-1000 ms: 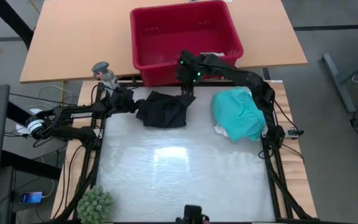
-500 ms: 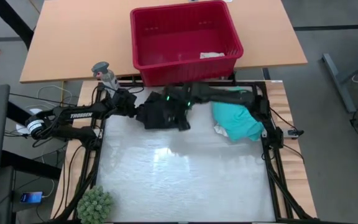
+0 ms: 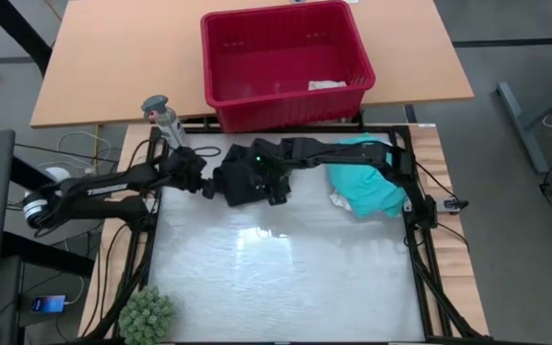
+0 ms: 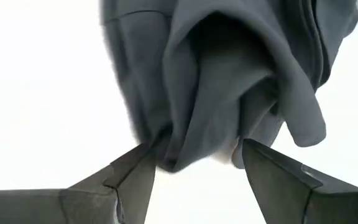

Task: Fold Laundry from Bin
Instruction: Fold the black shorts

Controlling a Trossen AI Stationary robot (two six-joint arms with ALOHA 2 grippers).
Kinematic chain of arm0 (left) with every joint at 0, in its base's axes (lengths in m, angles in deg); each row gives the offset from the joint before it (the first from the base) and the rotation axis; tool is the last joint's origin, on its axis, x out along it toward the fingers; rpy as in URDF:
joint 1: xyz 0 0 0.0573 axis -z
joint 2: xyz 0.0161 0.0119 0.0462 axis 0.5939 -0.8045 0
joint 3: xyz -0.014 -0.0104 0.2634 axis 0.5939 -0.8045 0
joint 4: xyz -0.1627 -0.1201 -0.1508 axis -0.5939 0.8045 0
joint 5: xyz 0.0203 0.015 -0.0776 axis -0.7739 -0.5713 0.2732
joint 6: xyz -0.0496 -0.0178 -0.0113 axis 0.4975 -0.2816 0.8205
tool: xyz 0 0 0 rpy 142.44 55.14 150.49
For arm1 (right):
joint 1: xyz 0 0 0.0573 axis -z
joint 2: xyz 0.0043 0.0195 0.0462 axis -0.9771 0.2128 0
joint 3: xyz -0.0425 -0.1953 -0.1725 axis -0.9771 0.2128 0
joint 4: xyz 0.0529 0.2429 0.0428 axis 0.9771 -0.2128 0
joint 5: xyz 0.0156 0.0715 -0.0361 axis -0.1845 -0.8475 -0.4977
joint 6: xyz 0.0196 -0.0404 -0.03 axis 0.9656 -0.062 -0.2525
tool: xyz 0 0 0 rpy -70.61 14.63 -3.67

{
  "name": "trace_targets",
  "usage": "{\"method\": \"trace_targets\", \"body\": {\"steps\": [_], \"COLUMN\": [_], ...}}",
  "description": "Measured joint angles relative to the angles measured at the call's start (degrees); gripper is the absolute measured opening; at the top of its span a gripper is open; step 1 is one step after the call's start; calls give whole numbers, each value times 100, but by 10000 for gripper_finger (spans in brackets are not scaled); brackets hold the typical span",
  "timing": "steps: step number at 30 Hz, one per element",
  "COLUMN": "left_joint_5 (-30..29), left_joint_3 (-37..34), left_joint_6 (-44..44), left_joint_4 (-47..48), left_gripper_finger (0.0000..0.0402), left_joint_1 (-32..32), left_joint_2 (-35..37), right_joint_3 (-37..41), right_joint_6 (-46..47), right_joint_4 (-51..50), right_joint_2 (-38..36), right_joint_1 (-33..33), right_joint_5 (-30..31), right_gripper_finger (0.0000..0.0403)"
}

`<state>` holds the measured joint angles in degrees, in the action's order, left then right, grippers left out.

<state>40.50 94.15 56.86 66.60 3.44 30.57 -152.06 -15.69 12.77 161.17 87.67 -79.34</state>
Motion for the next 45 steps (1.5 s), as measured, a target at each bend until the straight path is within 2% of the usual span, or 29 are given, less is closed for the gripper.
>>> {"method": "trace_targets", "body": {"steps": [6, 12, 15, 20, 25, 29, 33, 42, 45], "left_joint_5": [-802, -992, -1118, -1253, -1427, -1695, -1893, -2027, -2060], "left_joint_3": [-2, -2, -2, -4, -4, -4, -5, -5, -6], "left_joint_6": [577, 925, 1008, 1038, 1182, 1300, 1439, 1549, 1575], "left_joint_4": [416, 488, 527, 699, 920, 982, 985, 987, 1008], "left_gripper_finger": [227, 227, 227, 227, 227, 227, 227, 227, 227], "left_joint_1": [379, 715, 843, 1036, 1207, 1327, 1411, 1462, 1462], "left_joint_2": [769, 1103, 1154, 1152, 1150, 1150, 1150, 1150, 1148], "right_joint_3": [216, 503, 635, 659, 643, 639, 647, 638, 642], "right_joint_6": [-819, -1546, -1611, -1190, -1142, -908, -828, -855, -915], "right_joint_4": [723, 1697, 2029, 1908, 1995, 1988, 1983, 2056, 2190], "right_joint_2": [-11, 17, 118, 459, 743, 823, 951, 1207, 1214], "right_joint_1": [-509, -1059, -1180, -1228, -1309, -1280, -1220, -1062, -1056], "right_joint_5": [-120, 624, 1323, 1456, 2544, 2733, 3222, 3362, 3364], "right_gripper_finger": [180, 187, 208, 261, 307, 328, 329, 316, 299]}}
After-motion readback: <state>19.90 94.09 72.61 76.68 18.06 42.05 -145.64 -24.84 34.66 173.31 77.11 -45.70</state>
